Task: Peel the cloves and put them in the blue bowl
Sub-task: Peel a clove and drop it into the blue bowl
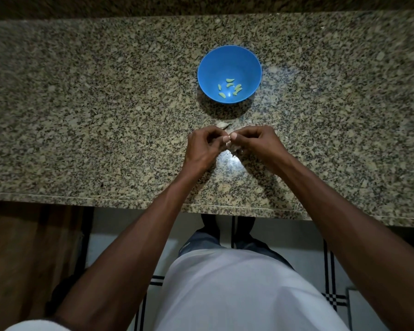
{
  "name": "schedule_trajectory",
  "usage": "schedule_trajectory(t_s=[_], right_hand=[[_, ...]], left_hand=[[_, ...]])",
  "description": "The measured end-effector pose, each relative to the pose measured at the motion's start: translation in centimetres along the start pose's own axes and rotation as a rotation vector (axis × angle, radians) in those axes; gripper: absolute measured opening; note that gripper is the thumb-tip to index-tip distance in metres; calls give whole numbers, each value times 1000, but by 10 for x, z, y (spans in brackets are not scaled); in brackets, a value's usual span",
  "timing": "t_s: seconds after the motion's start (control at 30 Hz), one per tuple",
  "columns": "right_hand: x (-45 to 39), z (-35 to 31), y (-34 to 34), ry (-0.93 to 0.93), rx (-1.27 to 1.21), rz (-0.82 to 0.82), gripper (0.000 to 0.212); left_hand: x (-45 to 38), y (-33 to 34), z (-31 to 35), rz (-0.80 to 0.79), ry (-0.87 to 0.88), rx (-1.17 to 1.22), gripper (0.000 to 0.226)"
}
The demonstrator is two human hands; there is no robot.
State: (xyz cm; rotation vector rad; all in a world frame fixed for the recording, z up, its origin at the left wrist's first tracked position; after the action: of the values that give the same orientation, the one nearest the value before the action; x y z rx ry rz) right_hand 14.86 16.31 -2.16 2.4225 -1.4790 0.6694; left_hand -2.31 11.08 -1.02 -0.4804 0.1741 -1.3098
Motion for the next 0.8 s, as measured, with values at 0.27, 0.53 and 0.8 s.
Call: schedule_trajectory(t_s=[0.27, 0.53, 0.8], right_hand=[[1, -13, 3, -139, 194, 156, 20], [1, -18, 6, -197, 237, 190, 17], [0, 13, 1, 81, -89, 67, 26]], left_hand=[[-7, 1, -4, 39, -102, -109, 16], [-4, 2, -7, 43, -196, 46, 26], [3, 2, 1, -35, -56, -51, 24]])
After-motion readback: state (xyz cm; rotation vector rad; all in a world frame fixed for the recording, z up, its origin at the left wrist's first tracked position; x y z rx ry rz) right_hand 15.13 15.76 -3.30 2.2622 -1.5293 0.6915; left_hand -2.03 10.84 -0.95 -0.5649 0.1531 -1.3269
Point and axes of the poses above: each hand's wrist, its own x-axis away from the middle knuckle, its own y-axis out of the palm, z = x × y, the point moved 6 cm from there along -x, towards the middle knuckle, and after that the axes turned 3 degrees about y, right-handed, at the moved point
